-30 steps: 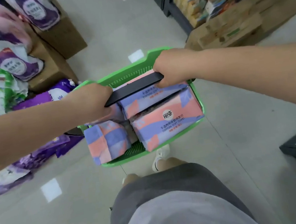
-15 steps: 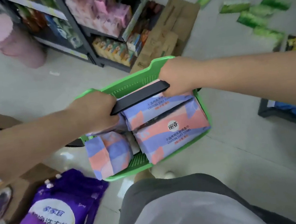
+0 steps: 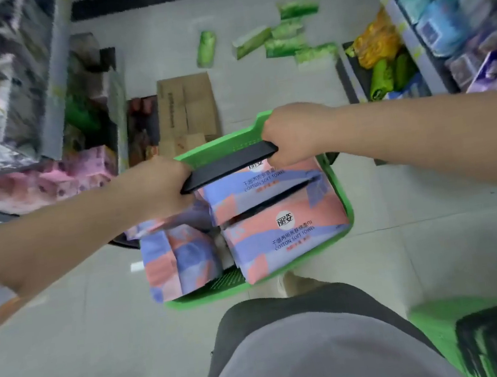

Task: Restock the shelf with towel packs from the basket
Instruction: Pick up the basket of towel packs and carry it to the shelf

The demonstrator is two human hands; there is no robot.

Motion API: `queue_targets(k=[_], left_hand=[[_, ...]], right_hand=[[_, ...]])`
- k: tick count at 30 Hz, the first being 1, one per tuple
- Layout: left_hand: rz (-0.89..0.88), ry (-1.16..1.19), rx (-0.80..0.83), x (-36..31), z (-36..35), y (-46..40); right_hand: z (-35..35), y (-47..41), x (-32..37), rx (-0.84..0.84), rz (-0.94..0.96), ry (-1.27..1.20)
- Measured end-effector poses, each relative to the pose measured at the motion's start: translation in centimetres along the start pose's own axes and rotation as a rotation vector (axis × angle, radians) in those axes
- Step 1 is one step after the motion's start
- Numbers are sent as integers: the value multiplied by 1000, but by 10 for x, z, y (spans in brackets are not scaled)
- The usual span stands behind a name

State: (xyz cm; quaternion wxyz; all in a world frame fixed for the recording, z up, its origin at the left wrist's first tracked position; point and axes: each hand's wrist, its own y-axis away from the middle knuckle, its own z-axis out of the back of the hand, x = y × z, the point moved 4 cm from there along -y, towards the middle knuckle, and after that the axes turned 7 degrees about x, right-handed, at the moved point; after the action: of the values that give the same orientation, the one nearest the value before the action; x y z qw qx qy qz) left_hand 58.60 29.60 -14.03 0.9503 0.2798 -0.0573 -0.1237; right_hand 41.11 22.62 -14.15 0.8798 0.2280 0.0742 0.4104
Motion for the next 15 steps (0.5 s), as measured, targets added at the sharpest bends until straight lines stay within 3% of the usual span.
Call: queue_targets(k=[15], left_hand=[[-277,-36,84,4,116,-260]], right_hand=[[13,-86,-228,88,-294,-203]])
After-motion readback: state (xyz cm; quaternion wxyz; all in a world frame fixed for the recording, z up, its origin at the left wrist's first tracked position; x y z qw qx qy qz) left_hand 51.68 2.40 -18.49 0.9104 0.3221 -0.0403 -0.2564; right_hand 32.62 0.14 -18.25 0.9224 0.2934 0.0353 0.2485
